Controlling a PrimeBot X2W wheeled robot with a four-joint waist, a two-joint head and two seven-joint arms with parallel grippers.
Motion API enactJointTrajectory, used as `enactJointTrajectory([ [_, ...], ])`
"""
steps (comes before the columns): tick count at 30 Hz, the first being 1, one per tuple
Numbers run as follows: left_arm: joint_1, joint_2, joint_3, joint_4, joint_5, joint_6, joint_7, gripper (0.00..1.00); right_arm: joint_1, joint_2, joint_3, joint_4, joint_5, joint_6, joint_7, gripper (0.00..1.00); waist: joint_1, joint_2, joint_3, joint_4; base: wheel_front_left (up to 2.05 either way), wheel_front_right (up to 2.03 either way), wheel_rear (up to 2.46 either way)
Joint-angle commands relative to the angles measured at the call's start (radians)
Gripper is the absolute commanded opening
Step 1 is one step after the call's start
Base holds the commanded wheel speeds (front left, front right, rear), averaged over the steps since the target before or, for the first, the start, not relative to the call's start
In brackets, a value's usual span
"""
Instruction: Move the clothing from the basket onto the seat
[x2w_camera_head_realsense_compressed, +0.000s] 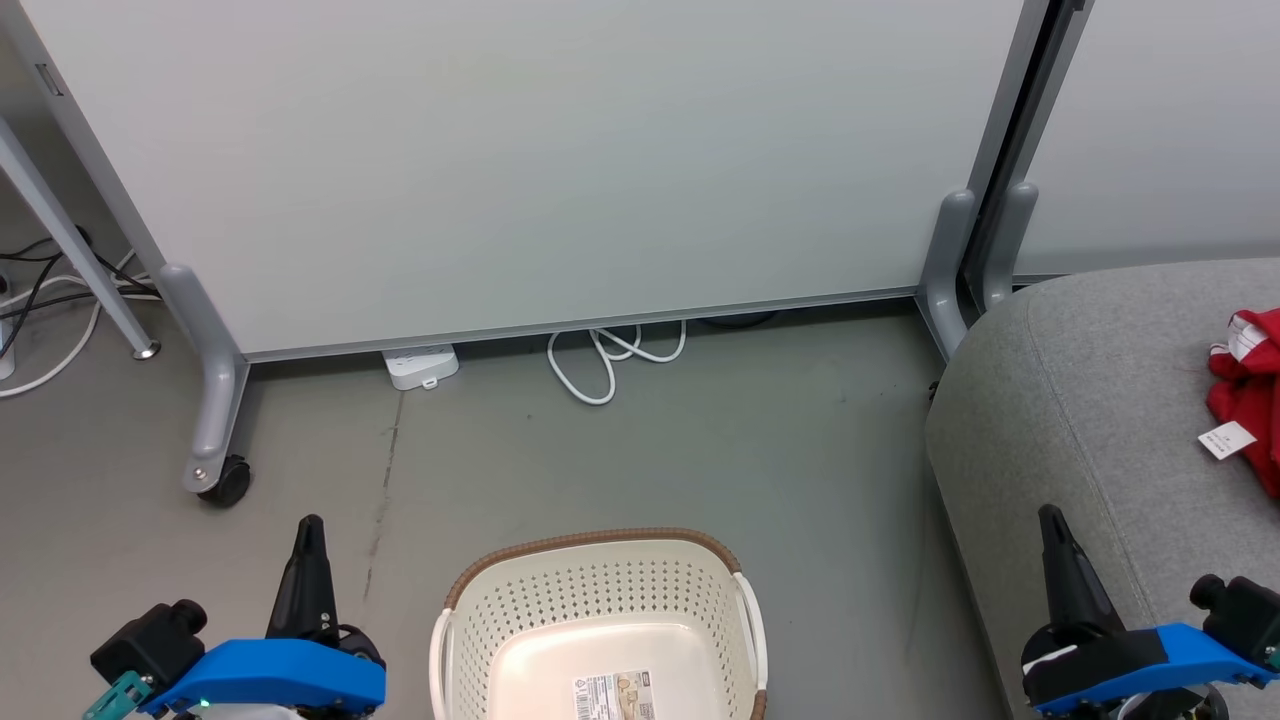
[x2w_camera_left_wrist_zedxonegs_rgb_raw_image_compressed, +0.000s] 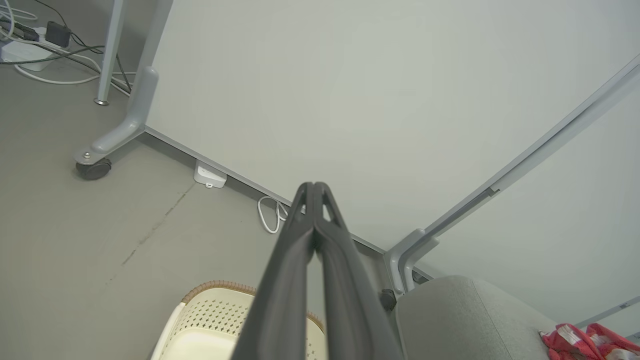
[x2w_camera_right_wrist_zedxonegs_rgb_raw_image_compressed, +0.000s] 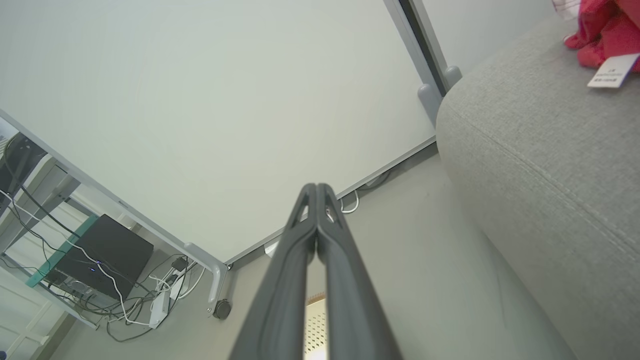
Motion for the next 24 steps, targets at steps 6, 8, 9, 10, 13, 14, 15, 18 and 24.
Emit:
enactJointTrajectory([
  [6, -0.035, 0.002, 0.016, -0.020, -0.099, -0.004, 0.023, 0.00, -0.036, 0.001, -0.009, -0.018, 0.102, 0.000, 0.023, 0.00, 0.0000, 0.0000, 0.001, -0.003, 0.00, 0.00, 0.00],
  [8, -0.036, 0.002, 0.018, -0.021, -0.127, -0.004, 0.030, 0.00, -0.038, 0.001, -0.011, -0.019, 0.129, 0.000, 0.030, 0.00, 0.0000, 0.0000, 0.001, -0.004, 0.00, 0.00, 0.00],
  [9, -0.037, 0.002, 0.019, -0.021, -0.140, -0.004, 0.033, 0.00, -0.039, 0.002, -0.012, -0.019, 0.143, 0.000, 0.034, 0.00, 0.0000, 0.0000, 0.001, -0.004, 0.00, 0.00, 0.00],
  [10, -0.038, 0.002, 0.020, -0.022, -0.153, -0.005, 0.037, 0.00, -0.039, 0.002, -0.012, -0.020, 0.157, 0.000, 0.037, 0.00, 0.0000, 0.0000, 0.001, -0.005, 0.00, 0.00, 0.00],
  [13, -0.040, 0.002, 0.023, -0.023, -0.193, -0.005, 0.046, 0.00, -0.040, 0.002, -0.015, -0.021, 0.197, 0.000, 0.047, 0.00, 0.0000, 0.0000, 0.002, -0.006, 0.00, 0.00, 0.00],
  [14, -0.041, 0.002, 0.025, -0.024, -0.206, -0.005, 0.050, 0.00, -0.041, 0.003, -0.016, -0.021, 0.210, 0.000, 0.051, 0.00, 0.0000, 0.0000, 0.002, -0.007, 0.00, 0.00, 0.00],
  [15, -0.042, 0.002, 0.026, -0.024, -0.218, -0.005, 0.053, 0.00, -0.041, 0.003, -0.016, -0.021, 0.223, 0.000, 0.053, 0.00, 0.0000, 0.0000, 0.002, -0.007, 0.00, 0.00, 0.00],
  [18, -0.044, 0.002, 0.029, -0.025, -0.255, -0.005, 0.063, 0.00, -0.044, 0.003, -0.019, -0.023, 0.260, 0.000, 0.063, 0.00, 0.0000, 0.0000, 0.002, -0.009, 0.00, 0.00, 0.00],
  [24, -0.047, 0.002, 0.037, -0.028, -0.327, -0.006, 0.081, 0.00, -0.048, 0.005, -0.024, -0.025, 0.333, 0.000, 0.081, 0.00, 0.0000, 0.0000, 0.003, -0.012, 0.00, 0.00, 0.00],
])
